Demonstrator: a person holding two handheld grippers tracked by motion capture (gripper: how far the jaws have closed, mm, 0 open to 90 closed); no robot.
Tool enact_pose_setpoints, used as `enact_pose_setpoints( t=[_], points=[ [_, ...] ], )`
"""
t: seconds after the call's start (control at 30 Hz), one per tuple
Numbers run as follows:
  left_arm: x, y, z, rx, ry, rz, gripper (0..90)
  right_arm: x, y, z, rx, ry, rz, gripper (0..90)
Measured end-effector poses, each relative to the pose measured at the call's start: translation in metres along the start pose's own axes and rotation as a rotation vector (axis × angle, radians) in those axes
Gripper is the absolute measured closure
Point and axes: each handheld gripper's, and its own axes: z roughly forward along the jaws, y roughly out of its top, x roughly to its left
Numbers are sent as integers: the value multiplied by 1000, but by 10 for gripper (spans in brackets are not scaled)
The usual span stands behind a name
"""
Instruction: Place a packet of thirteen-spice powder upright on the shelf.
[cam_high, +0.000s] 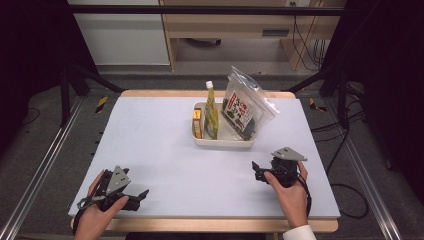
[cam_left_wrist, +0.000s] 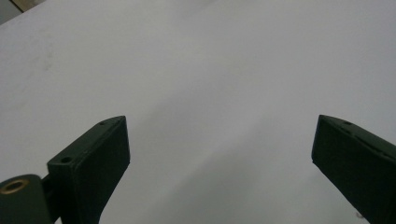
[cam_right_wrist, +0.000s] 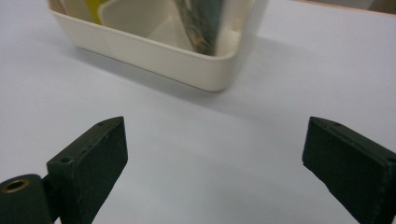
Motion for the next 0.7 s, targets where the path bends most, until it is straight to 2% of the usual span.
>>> enact_pose_setpoints(
  t=[0.07, 0.1, 0.13, 0.27, 0.4, 0.53, 0.57, 0.7],
  points=[
    [1, -1, 0, -1, 8, -13, 38, -9, -5, 0, 13, -19, 6, 87],
    [1, -1, 0, -1, 8, -13, 37, -9, -5, 0, 13, -19, 6, 87],
    [3, -2, 0, 15, 19, -14, 38, -19, -11, 1, 52, -34, 10, 99],
    [8, -5, 1, 31, 51, -64, 43, -29, -20, 2, 97, -42, 21, 113],
    [16, -9, -1, 35, 76, -119, 44, -38, -24, 0, 89, -81, 21, 125],
    [21, -11, -3, 11, 98, -166, 44, -43, -29, -1, 94, -100, 23, 113],
    [23, -11, -4, 12, 99, -167, 43, -43, -30, 0, 106, -103, 38, 103],
    [25, -12, -5, -6, 103, -190, 43, -43, -30, 4, 124, -105, 36, 66]
  ],
)
